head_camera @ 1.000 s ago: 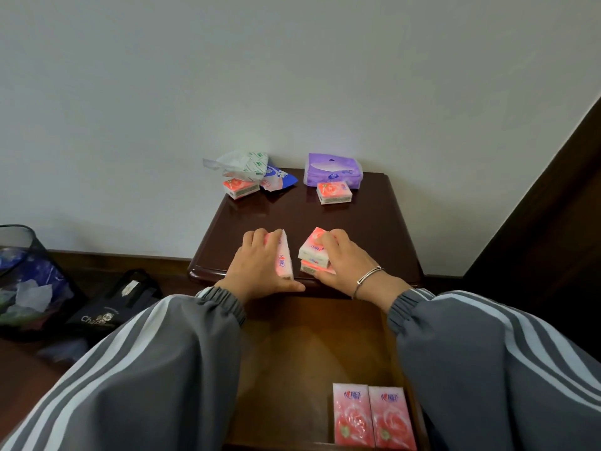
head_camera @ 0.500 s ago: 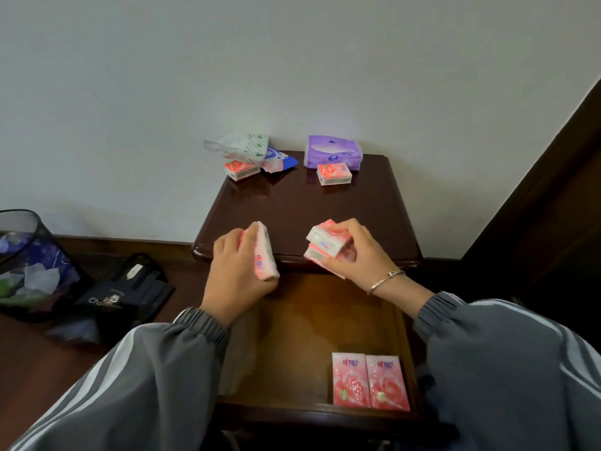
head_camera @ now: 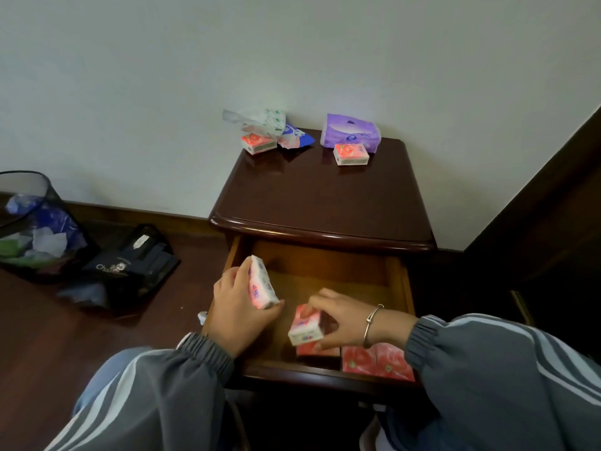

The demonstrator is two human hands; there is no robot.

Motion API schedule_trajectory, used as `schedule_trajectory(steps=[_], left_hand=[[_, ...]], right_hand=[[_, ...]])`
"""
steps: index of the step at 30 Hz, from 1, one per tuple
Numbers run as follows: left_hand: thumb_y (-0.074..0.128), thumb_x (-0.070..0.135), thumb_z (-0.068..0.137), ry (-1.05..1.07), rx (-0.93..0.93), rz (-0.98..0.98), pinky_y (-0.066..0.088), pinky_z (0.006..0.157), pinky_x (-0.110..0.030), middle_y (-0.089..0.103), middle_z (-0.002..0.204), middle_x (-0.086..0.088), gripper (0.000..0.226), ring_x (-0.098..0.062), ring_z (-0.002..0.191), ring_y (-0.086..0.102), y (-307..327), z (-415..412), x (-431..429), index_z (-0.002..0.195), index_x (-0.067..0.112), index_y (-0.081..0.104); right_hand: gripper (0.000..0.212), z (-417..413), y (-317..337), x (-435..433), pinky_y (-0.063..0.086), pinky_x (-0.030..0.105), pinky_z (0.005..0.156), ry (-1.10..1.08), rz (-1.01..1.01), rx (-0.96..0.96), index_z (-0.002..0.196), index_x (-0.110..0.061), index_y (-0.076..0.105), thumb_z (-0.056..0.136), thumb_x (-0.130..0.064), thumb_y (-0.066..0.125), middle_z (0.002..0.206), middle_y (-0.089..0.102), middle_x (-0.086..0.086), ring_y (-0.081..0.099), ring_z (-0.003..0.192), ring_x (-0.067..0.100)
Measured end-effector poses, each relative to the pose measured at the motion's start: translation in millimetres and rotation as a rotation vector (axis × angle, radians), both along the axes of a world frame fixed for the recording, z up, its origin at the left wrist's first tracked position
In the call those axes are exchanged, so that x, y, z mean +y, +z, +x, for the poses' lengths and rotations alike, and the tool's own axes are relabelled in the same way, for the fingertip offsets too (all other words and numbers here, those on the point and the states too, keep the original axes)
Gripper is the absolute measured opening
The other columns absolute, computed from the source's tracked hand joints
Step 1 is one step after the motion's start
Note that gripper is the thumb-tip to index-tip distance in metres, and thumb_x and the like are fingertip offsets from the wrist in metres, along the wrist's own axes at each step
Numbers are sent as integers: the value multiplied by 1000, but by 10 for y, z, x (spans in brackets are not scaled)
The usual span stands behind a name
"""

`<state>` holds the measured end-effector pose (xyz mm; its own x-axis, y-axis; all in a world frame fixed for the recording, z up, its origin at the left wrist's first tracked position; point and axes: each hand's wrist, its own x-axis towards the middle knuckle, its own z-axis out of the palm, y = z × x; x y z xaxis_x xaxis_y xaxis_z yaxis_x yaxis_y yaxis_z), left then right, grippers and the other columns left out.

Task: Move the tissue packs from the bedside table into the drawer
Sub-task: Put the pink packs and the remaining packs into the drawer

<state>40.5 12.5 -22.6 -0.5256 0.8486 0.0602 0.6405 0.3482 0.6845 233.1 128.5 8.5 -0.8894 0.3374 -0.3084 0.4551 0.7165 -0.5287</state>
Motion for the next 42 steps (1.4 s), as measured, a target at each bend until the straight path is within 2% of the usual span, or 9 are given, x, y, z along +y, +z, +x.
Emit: schedule_trajectory(steps=[7, 14, 16, 19, 24, 28, 34, 37, 42], left_hand=[[68, 63, 60, 19, 3, 54, 36, 101, -36, 37, 135, 4, 102, -20, 125, 33, -44, -23, 8, 145, 31, 22], [64, 69, 59, 11, -26, 35, 43, 98, -39, 35, 136, 7, 104, -19, 126, 32, -54, -40, 24, 145, 34, 18], [64, 69, 59, 10, -36, 29, 43, 97, -38, 34, 136, 8, 103, -18, 126, 32, -52, -38, 31, 144, 35, 17], [67, 67, 61, 11, -29, 19, 44, 95, -36, 34, 136, 10, 102, -17, 125, 32, -39, -28, 37, 143, 36, 16], [68, 65, 61, 23, -19, 32, 44, 94, -35, 36, 135, 8, 101, -18, 126, 33, -25, -20, 27, 144, 34, 18], [71, 60, 65, 23, -36, 29, 44, 95, -35, 36, 136, 6, 100, -18, 125, 34, -5, -8, 30, 145, 32, 20], [72, 59, 66, 19, -45, 37, 42, 97, -35, 36, 137, 6, 100, -19, 126, 33, 40, 2, 17, 146, 30, 20], [75, 53, 66, 69, -39, 91, 40, 99, -36, 37, 138, 1, 100, -21, 126, 34, 115, 24, 10, 146, 25, 22], [79, 37, 70, 315, -48, 281, 33, 108, -39, 43, 140, -11, 94, -26, 130, 37, 249, -11, -50, 146, 12, 30]], right_hand=[[35, 117, 117, 154, 46, 9, 63, -503, -282, 209, 103, -44, 51, 76, -39, 72, 104, 55, -23, 55, 97, -2], [38, 123, 150, 101, 52, 17, 81, -438, -435, 191, 103, -38, 62, 68, -38, 77, 118, 48, -16, 57, 105, 4], [26, 67, 115, 51, 50, 9, 78, -428, -427, 218, 99, -29, 65, 76, -21, 74, 115, 50, -13, 59, 103, 1], [21, 6, 60, 42, 53, 12, 75, -459, -324, 215, 96, -21, 67, 81, -6, 67, 108, 59, -8, 62, 100, 5], [7, 6, 42, 54, 49, 16, 68, -604, -224, 190, 78, -25, 67, 79, -20, 70, 92, 65, -12, 61, 93, 5], [11, 41, 64, 62, 52, 20, 67, -670, -263, 223, 76, -23, 64, 77, -16, 73, 91, 67, -7, 64, 91, 9], [22, -58, 348, 158, 54, 27, 84, -508, -418, 190, 95, -20, 62, 78, -10, 70, 102, 68, -2, 64, 98, 10], [16, -257, 482, 223, 55, 25, 79, -293, -387, 16, 95, -19, 67, 83, -9, 63, 102, 68, -2, 65, 94, 9], [28, -661, 397, 137, 54, 36, 87, 138, -191, -353, 103, -18, 67, 85, -2, 53, 109, 66, 1, 63, 97, 17]])
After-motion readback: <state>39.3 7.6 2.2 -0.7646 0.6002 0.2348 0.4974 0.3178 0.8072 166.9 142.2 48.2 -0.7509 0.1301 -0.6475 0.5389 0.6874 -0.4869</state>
